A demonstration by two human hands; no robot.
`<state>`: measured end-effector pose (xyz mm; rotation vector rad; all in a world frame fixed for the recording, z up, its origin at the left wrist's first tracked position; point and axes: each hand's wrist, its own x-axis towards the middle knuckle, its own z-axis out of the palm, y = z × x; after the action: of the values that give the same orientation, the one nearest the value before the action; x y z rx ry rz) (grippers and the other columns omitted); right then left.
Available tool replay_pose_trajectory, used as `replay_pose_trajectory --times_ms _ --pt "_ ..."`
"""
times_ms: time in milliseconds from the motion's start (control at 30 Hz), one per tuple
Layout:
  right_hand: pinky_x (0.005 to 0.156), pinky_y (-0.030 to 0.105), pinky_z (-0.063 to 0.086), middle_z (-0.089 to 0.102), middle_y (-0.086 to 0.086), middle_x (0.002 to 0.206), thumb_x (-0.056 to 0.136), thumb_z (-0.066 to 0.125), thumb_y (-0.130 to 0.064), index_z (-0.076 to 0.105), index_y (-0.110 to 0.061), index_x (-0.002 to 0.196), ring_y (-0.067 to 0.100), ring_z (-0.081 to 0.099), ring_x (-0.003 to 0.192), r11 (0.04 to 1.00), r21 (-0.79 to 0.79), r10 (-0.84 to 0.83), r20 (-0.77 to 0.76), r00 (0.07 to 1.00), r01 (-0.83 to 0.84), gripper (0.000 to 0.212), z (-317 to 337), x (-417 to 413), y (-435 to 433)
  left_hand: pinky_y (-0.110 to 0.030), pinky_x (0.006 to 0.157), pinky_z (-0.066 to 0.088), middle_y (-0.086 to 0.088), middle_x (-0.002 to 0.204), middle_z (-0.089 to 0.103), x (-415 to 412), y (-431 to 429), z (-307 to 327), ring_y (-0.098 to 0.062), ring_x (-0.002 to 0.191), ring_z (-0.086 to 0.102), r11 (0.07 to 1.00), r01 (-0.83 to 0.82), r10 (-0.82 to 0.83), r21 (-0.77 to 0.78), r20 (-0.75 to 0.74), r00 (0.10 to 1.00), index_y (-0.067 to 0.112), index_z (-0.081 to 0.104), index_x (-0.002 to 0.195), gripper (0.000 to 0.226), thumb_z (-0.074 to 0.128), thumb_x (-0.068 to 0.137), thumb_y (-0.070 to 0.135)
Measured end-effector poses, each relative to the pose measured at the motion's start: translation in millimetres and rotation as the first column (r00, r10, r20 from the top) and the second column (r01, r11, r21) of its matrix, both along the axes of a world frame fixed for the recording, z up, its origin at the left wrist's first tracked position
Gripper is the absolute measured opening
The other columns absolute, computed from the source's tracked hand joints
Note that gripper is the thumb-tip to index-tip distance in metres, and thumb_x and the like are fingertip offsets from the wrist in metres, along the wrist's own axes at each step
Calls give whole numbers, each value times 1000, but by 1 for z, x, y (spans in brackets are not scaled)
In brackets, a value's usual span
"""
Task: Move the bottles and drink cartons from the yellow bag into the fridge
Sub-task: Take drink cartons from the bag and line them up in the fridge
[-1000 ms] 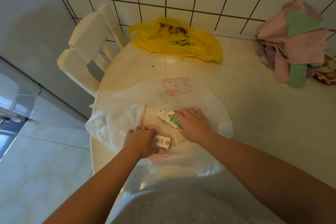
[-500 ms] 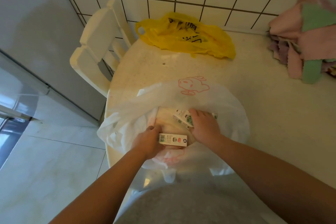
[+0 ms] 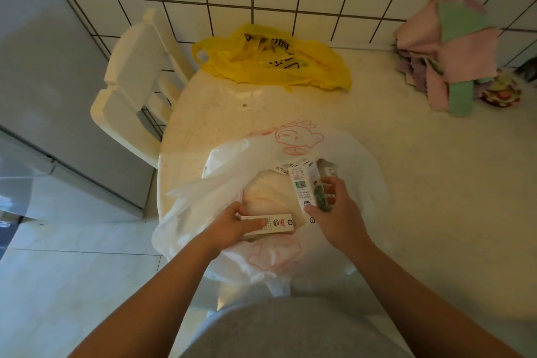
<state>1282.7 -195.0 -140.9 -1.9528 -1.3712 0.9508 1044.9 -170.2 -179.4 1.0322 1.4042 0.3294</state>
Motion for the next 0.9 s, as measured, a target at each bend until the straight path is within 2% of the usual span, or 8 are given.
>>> replay_pose_trajectory --times_ms 67,167,333,400,567,667,833,900 --pt "72 29 59 65 -6 111 79 80 -12 47 -29 118 10 68 93 997 4 -81 -183 980 83 53 7 1 -6 -24 60 53 -13 105 71 -1 0 1 -23 88 71 998 -43 44 -44 10 999 13 49 90 49 86 71 39" --pt "64 21 56 69 6 109 84 73 -1 51 -18 120 7 71 83 984 -52 -174 -476 862 170 46 22 3 -14 -33 64 59 -15 102 73 2 -5 8 -26 84 72 986 -142 148 -90 63 987 9 54 103 43 81 80 35" --pt "75 38 55 71 10 111 94 58 -5 56 -10 126 22 70 94 975 -145 -218 -774 594 168 33 49 12 -33 -49 91 56 -16 105 73 5 -32 27 -33 97 70 955 -258 289 -149 248 925 10 60 122 47 77 84 30" --pt "76 38 56 69 14 117 93 54 -12 58 -9 126 25 69 98 974 -181 -222 -857 464 133 33 59 13 -45 -43 91 55 -16 109 72 8 -49 39 -29 97 69 944 -268 321 -190 351 880 10 62 125 49 78 81 26" --pt "89 45 52 74 12 105 81 56 -24 61 -14 120 34 70 92 973 -230 -209 -926 315 -30 40 78 19 -86 -34 81 57 -19 111 70 21 -104 70 -26 94 67 915 -367 404 -170 429 808 3 61 121 53 78 71 12" --pt "80 43 60 74 15 104 80 56 -20 61 -10 120 35 71 91 963 -242 -203 -941 270 -120 41 80 17 -111 -31 72 54 -10 103 69 30 -144 86 -19 85 68 876 -479 467 -59 356 809 8 55 117 55 71 67 23" --pt "67 39 61 73 18 94 78 56 -13 61 -6 117 33 72 83 936 -251 -191 -950 246 -246 40 76 4 -152 -51 85 57 -15 105 74 34 -213 99 -35 96 72 764 -643 584 45 375 720 7 48 117 37 68 87 2" --pt "64 36 60 71 18 98 79 56 -13 61 -6 118 32 71 81 920 -261 -188 -948 257 -291 40 74 -4 -167 -52 80 58 -14 101 74 30 -237 103 -36 90 73 743 -663 605 89 334 723 11 48 116 36 68 87 3"
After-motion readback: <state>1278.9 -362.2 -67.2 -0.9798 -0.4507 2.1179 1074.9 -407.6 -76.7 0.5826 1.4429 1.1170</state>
